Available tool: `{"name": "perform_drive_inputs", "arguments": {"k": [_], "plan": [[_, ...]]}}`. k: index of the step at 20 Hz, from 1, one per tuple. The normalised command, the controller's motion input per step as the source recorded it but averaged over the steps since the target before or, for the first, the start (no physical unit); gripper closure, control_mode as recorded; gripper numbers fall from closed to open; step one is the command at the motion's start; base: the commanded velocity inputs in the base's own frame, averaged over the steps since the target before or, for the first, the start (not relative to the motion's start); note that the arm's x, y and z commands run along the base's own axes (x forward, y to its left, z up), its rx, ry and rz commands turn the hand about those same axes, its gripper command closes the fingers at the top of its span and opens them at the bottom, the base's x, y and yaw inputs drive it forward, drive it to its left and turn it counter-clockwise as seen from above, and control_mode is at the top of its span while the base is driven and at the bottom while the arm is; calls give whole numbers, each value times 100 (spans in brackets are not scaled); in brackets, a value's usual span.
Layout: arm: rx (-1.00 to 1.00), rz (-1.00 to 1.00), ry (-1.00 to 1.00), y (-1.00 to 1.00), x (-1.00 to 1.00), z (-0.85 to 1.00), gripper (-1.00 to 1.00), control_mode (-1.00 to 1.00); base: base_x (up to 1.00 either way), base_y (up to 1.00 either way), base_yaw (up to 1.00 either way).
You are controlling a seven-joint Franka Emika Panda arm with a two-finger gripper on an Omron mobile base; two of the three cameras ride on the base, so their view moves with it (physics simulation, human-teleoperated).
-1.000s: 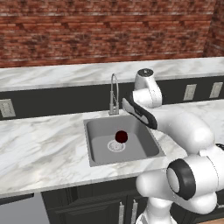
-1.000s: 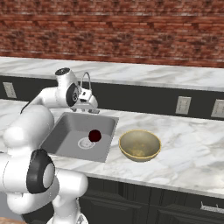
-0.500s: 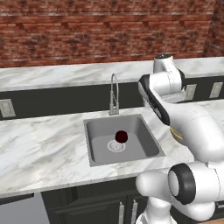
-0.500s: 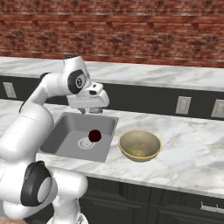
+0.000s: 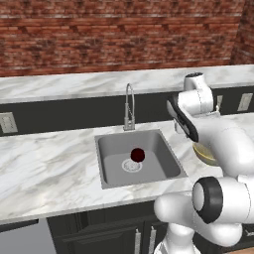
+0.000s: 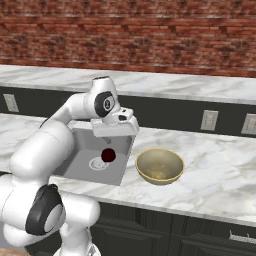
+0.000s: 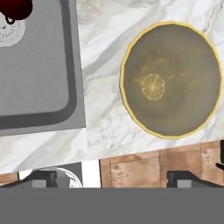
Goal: Pick the mug and place it in the sink. Pick the bowl and place it in the open cabinet and then close the cabinet.
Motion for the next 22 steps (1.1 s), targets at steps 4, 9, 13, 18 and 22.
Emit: {"name": "perform_drive_inputs", "arguments": {"k": [4, 9, 13, 18, 22], "plan": [[5, -3, 0, -48, 28, -46, -100, -100, 0, 0, 0], [6, -1, -7, -24, 42, -48, -100, -100, 0, 0, 0], [3, 0, -12, -12, 44, -45, -100, -100, 0, 0, 0], [4, 0, -2, -17, 35, -43, -100, -100, 0, 0, 0], [1, 0, 0, -26, 16, -36, -100, -100, 0, 0, 0]]}}
